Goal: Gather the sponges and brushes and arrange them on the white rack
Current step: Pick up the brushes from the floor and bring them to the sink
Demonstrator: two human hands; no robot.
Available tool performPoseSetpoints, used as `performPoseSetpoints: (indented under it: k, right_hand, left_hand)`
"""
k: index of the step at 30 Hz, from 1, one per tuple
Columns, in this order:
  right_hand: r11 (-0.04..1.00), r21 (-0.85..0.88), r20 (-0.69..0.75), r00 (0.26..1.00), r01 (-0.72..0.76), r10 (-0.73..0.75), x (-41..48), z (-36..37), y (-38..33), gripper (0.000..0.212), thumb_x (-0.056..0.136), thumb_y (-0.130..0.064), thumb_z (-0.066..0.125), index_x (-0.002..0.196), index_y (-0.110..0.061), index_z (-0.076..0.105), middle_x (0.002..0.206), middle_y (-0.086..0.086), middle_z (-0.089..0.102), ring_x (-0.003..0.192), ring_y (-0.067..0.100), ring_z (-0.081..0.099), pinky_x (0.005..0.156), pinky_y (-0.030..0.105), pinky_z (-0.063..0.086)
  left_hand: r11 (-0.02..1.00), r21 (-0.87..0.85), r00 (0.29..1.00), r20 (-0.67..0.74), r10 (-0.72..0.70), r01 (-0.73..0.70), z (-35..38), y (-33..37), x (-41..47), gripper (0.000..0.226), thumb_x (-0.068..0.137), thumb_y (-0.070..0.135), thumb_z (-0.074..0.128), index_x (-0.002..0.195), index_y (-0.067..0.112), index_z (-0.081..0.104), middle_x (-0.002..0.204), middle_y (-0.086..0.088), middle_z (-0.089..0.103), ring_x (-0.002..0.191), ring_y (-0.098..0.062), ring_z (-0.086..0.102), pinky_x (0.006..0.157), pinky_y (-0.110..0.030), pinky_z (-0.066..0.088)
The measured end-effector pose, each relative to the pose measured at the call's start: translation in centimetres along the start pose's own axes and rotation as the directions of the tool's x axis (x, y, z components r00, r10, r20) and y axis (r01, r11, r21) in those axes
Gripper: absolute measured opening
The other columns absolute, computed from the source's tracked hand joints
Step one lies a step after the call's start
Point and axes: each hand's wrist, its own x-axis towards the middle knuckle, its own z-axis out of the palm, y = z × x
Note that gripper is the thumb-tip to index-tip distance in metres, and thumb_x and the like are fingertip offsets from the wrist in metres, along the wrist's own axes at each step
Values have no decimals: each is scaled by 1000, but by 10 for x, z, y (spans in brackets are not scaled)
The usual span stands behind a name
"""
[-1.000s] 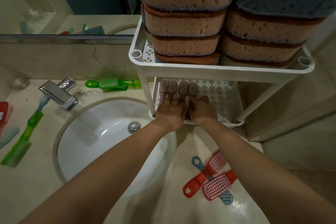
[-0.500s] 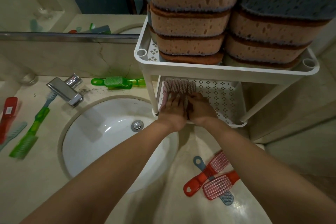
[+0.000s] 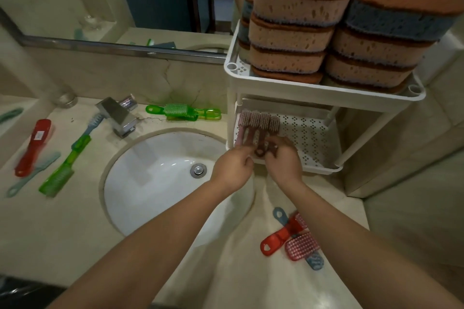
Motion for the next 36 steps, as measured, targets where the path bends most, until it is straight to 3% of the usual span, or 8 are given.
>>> performPoseSetpoints:
  k: [2,5,11,18,24,31,34,36]
  right_hand:
    - [1000,23,-63,998,5,-3,-15,6,-14,29,88,-10,54,113,-20,65,112,5,65,107,25,57,86,38,50]
    - [991,123,-43,998,55,-51,-43,20,-37,31,88,-9,53,114,-22,64,114,-1,63,107,20,55,86,36,49]
    - [960,241,133,975,141,-176,-117,75,-106,33,86,-7,51,111,-25,63,103,-12,57,94,11,57,83,29,46]
    - [937,271,435,840,221,-324,-229,143,-180,36,87,-13,53,121,-25,58,112,-7,58,92,9,56,80,27,44]
    - [893,325,598,663,312,-449,-331,198,-224,36,86,-11,54,120,-20,61,113,0,62,88,14,58,83,29,47]
    - [822,387,740,391,417,-547,-450,257,-264,33,84,-10,58,117,-16,64,110,2,67,97,16,62,90,31,49]
    - [786,414,774,277,460,-570,-501,278,-276,31,87,-12,59,117,-16,63,111,0,66,98,13,60,86,26,48]
    - [777,424,805,198,465,-558,-532,289,-281,30,88,-13,59,118,-16,63,113,1,65,98,14,61,88,32,52]
  left_hand:
    - [999,-35,997,-79,-7,4,-11,-13,-23,44,92,12,45,129,31,59,128,8,62,113,-13,57,84,-21,44]
    - [992,-117,984,-170,-61,41,-31,-36,-62,43,90,11,44,122,35,62,114,18,63,104,-2,58,83,-20,45]
    - [895,-361,888,-273,-369,261,-78,-96,-156,32,90,13,47,109,34,63,101,17,68,95,-4,62,86,-31,51]
    - [805,-448,751,-352,-558,388,-125,-161,-295,32,90,11,47,106,36,58,100,8,66,86,-12,60,82,-33,51]
    - [710,-533,589,-414,-693,461,-141,-206,-420,24,91,9,54,98,32,61,98,4,70,95,-12,65,90,-28,50]
    - [582,-640,344,-469,-813,502,-137,-240,-565,19,92,2,56,106,6,68,106,-11,70,94,-15,63,86,-19,46]
    - [497,-695,223,-451,-864,520,-130,-250,-623,17,92,7,57,104,12,68,105,-7,70,95,-16,64,91,-28,50]
    - [449,-737,139,-444,-885,506,-123,-253,-658,16,92,10,58,103,15,69,105,-4,70,99,-19,65,93,-35,51]
